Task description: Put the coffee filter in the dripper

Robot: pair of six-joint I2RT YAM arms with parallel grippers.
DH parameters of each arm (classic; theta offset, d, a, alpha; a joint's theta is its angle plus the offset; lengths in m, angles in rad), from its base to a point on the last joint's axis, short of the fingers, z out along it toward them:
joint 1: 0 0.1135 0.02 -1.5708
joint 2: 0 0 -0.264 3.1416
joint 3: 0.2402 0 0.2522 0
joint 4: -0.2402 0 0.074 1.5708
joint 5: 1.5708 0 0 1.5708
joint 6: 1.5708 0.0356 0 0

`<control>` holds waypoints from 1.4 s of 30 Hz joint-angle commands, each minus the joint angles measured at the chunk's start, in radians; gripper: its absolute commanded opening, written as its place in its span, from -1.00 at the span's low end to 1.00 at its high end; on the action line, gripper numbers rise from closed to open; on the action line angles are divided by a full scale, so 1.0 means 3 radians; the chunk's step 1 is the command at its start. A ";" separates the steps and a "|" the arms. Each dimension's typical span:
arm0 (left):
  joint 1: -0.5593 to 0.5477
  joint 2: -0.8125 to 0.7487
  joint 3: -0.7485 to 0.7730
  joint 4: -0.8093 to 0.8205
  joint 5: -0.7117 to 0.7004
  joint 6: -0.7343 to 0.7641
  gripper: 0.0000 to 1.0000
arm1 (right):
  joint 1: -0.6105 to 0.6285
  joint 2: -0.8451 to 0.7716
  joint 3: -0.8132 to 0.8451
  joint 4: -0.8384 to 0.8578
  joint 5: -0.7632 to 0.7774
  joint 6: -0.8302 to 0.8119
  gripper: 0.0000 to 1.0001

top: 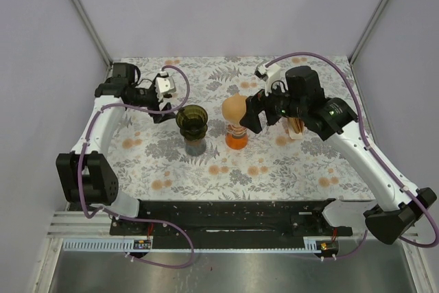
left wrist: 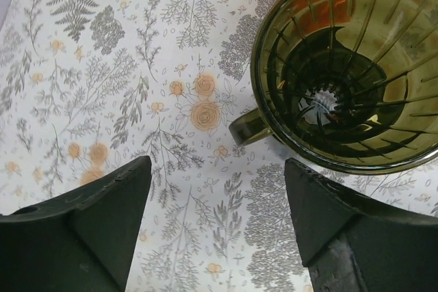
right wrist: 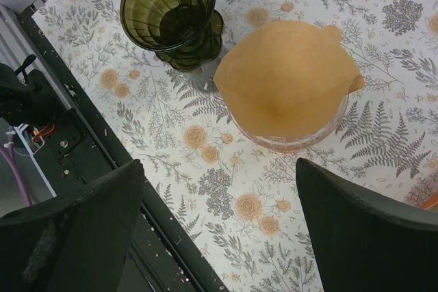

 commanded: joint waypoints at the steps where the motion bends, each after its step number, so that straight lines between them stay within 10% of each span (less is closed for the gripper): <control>1: -0.0108 0.0157 0.0255 -0.0454 0.0251 0.0927 0.61 | 0.0023 -0.0136 -0.0045 0.0057 -0.0038 -0.0051 0.99; 16: -0.0062 0.0168 0.0332 -0.0695 0.0118 0.1281 0.38 | 0.0023 -0.0187 -0.0153 0.0062 0.0014 -0.0051 0.99; 26: -0.0087 0.0152 0.0828 -0.0071 -0.0198 -0.0754 0.35 | 0.0023 -0.0136 -0.0184 0.0062 0.0044 -0.0046 0.99; 42: -0.0875 0.0111 0.0634 0.0194 -0.1052 -0.0862 0.47 | 0.0023 -0.0192 -0.0265 0.0057 0.0085 -0.0051 0.99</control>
